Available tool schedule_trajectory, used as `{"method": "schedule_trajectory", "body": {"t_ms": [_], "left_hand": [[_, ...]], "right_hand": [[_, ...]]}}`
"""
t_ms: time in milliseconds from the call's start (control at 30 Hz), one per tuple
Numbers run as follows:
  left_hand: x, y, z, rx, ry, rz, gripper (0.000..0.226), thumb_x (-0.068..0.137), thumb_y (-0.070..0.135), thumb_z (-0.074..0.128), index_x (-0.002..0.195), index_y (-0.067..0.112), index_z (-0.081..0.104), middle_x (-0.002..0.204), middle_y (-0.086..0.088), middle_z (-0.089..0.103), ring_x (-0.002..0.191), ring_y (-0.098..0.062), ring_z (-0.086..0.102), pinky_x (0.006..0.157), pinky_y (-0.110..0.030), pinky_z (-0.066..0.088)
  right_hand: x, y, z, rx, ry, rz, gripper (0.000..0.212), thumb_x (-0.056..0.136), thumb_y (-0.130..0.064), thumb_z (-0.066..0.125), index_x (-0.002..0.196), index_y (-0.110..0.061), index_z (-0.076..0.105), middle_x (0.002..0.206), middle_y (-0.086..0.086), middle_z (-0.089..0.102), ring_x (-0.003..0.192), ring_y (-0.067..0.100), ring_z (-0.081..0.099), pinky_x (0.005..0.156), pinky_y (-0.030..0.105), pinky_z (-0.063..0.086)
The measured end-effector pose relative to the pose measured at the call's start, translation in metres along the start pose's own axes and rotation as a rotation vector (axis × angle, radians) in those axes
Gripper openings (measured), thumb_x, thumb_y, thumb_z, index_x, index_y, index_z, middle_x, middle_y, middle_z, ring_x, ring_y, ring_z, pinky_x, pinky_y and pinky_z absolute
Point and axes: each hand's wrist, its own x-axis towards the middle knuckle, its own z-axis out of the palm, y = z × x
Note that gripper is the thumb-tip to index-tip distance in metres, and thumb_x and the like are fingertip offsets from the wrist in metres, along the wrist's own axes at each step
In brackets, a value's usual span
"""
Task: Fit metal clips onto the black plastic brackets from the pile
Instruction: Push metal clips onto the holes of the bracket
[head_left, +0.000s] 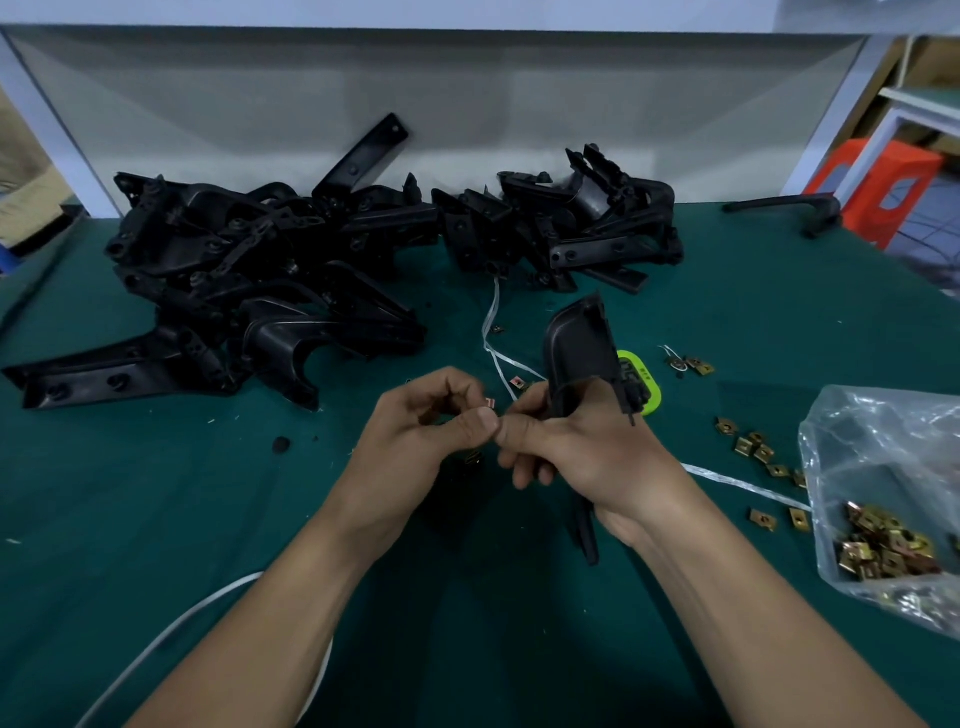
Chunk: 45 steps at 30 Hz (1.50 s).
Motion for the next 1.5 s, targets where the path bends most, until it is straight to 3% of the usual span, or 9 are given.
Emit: {"method": "schedule_trajectory", "body": {"t_ms": [167, 333, 467, 600, 700, 933, 1100, 1300, 1500], "left_hand": [[0.0, 0.002, -0.001, -0.133, -0.061, -0.086, 0.024, 0.08, 0.032, 0.076, 0.085, 0.011, 0.067, 0.088, -0.015, 0.058, 0.088, -0.028, 0.053, 0.086, -0.044, 0.04], [0.001, 0.003, -0.004, -0.267, -0.159, -0.167, 0.013, 0.082, 0.018, 0.074, 0.085, 0.008, 0.067, 0.082, -0.009, 0.064, 0.084, -0.025, 0.061, 0.089, -0.041, 0.043], [0.003, 0.003, -0.007, -0.37, -0.189, -0.22, 0.017, 0.08, 0.014, 0.071, 0.089, 0.002, 0.063, 0.091, -0.02, 0.055, 0.095, -0.041, 0.049, 0.094, -0.048, 0.036], [0.003, 0.005, -0.007, -0.47, -0.209, -0.256, 0.015, 0.075, 0.02, 0.072, 0.08, 0.006, 0.069, 0.072, -0.011, 0.056, 0.075, -0.03, 0.054, 0.073, -0.029, 0.044], [0.003, 0.005, -0.004, -0.474, -0.14, -0.227, 0.018, 0.08, 0.024, 0.069, 0.076, 0.007, 0.068, 0.066, -0.003, 0.057, 0.069, -0.015, 0.058, 0.071, -0.025, 0.051], [0.002, 0.002, -0.005, -0.402, 0.024, -0.235, 0.03, 0.089, 0.02, 0.066, 0.096, -0.009, 0.065, 0.089, -0.02, 0.055, 0.091, -0.034, 0.053, 0.095, -0.046, 0.049], [0.002, 0.001, -0.002, -0.366, 0.054, -0.263, 0.019, 0.082, 0.018, 0.066, 0.087, 0.0, 0.07, 0.077, -0.011, 0.061, 0.078, -0.025, 0.057, 0.087, -0.038, 0.049], [0.001, 0.003, -0.006, -0.298, 0.005, -0.173, 0.011, 0.082, 0.018, 0.076, 0.084, 0.008, 0.078, 0.081, -0.008, 0.07, 0.082, -0.018, 0.064, 0.082, -0.028, 0.054], [-0.002, 0.004, -0.01, -0.242, -0.092, -0.102, 0.029, 0.078, 0.008, 0.077, 0.1, -0.008, 0.07, 0.096, -0.032, 0.064, 0.102, -0.053, 0.058, 0.111, -0.065, 0.034]], "right_hand": [[-0.003, -0.004, -0.005, -0.035, -0.051, -0.011, 0.011, 0.088, -0.003, 0.073, 0.079, -0.004, 0.066, 0.061, 0.006, 0.068, 0.049, 0.016, 0.06, 0.046, 0.021, 0.041], [-0.004, -0.006, -0.009, -0.024, -0.102, -0.029, 0.012, 0.086, 0.004, 0.072, 0.08, -0.005, 0.066, 0.061, 0.004, 0.067, 0.048, 0.014, 0.058, 0.047, 0.02, 0.041], [-0.004, -0.004, -0.009, -0.002, -0.124, -0.076, 0.018, 0.082, 0.002, 0.077, 0.08, -0.013, 0.067, 0.063, 0.004, 0.068, 0.047, 0.013, 0.058, 0.047, 0.018, 0.042], [-0.003, -0.001, -0.003, -0.054, -0.076, -0.204, 0.015, 0.073, -0.017, 0.08, 0.075, -0.026, 0.069, 0.066, 0.0, 0.068, 0.05, 0.017, 0.062, 0.053, 0.024, 0.05], [-0.002, 0.0, -0.001, -0.18, 0.004, -0.252, 0.008, 0.072, -0.03, 0.074, 0.078, -0.031, 0.069, 0.065, -0.002, 0.071, 0.05, 0.018, 0.068, 0.052, 0.022, 0.052], [-0.004, 0.002, 0.002, -0.248, 0.04, -0.24, 0.013, 0.075, -0.039, 0.08, 0.078, -0.031, 0.07, 0.059, 0.002, 0.07, 0.044, 0.017, 0.066, 0.051, 0.024, 0.054], [-0.004, 0.006, 0.011, -0.144, 0.107, -0.262, 0.016, 0.082, -0.017, 0.071, 0.07, -0.028, 0.067, 0.058, 0.002, 0.067, 0.039, 0.016, 0.06, 0.043, 0.023, 0.048], [-0.001, 0.0, 0.01, 0.019, 0.041, -0.06, 0.013, 0.075, -0.021, 0.067, 0.064, -0.029, 0.068, 0.057, 0.008, 0.065, 0.041, 0.022, 0.054, 0.043, 0.023, 0.041], [-0.007, -0.012, -0.007, 0.097, -0.206, 0.061, 0.011, 0.078, -0.019, 0.067, 0.067, -0.019, 0.066, 0.059, 0.012, 0.062, 0.042, 0.024, 0.051, 0.043, 0.025, 0.035]]}}
